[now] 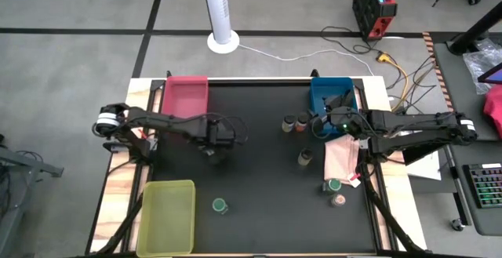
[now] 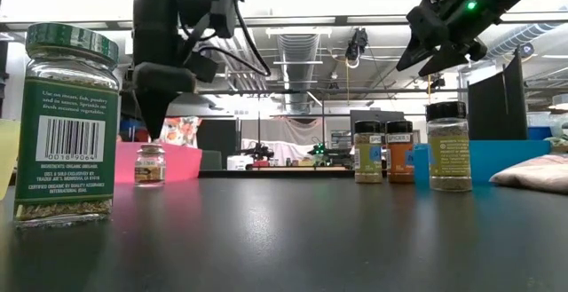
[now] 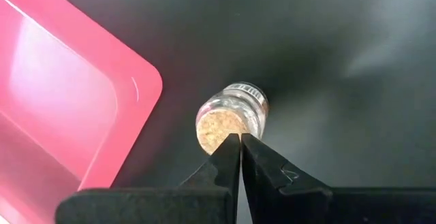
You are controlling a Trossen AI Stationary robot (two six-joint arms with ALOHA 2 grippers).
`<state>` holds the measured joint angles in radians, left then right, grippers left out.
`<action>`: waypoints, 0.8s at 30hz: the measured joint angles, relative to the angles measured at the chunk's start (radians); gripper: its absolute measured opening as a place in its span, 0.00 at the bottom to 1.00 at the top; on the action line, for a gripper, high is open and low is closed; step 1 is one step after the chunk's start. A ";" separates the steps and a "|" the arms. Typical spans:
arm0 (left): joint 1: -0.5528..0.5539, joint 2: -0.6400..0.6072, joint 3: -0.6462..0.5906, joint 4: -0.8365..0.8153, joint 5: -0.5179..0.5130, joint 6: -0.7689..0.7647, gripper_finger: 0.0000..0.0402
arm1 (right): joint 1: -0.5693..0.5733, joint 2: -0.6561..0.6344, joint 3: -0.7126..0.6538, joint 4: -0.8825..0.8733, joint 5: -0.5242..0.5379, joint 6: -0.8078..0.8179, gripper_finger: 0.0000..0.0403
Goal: Sort spices by type
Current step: Put the top brown seasoning into the pink bin
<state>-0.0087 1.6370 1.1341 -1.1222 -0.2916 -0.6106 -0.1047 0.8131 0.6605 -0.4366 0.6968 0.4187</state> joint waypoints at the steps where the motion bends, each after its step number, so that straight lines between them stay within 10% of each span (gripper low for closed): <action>1: -0.004 -0.004 0.002 -0.001 0.000 0.000 0.00 | 0.000 0.000 0.000 0.000 0.000 0.000 0.88; 9: -0.010 -0.091 0.017 -0.005 0.095 0.093 0.08 | 0.000 0.000 0.000 0.000 -0.004 0.001 0.88; 24: -0.011 -0.327 -0.205 0.232 0.052 0.399 0.60 | 0.002 0.000 -0.001 -0.018 -0.080 0.018 0.88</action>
<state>-0.0193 1.3097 0.9288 -0.8900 -0.2398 -0.2116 -0.1028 0.8131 0.6598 -0.4544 0.6170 0.4371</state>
